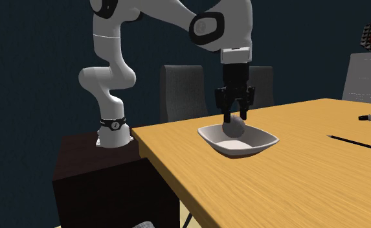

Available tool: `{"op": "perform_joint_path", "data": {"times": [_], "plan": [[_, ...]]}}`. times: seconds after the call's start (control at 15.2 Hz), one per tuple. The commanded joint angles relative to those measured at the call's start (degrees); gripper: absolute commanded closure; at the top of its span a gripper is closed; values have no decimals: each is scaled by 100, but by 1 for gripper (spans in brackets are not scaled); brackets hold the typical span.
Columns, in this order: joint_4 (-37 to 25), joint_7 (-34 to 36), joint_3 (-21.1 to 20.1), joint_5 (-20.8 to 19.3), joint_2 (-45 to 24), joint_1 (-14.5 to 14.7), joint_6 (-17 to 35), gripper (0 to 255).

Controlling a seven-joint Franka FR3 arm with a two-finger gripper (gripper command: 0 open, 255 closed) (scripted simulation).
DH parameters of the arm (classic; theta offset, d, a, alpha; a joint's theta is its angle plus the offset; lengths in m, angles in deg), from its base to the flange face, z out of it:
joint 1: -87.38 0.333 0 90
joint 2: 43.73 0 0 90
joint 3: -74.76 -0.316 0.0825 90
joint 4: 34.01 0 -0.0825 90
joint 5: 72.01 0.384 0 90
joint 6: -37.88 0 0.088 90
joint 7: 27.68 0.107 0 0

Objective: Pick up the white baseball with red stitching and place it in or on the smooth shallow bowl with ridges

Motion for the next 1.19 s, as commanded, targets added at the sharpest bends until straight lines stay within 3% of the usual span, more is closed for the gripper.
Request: {"op": "perform_joint_path", "data": {"times": [0.0,0.07,0.4,0.66,1.12], "plan": [[0,0,0,0,1,0,1,255],[-1,0,0,0,0,0,1,0],[-1,0,0,-1,0,0,1,0],[-318,-142,-71,219,339,-46,-612,0],[-318,-142,-71,219,339,-46,-612,0]]}}
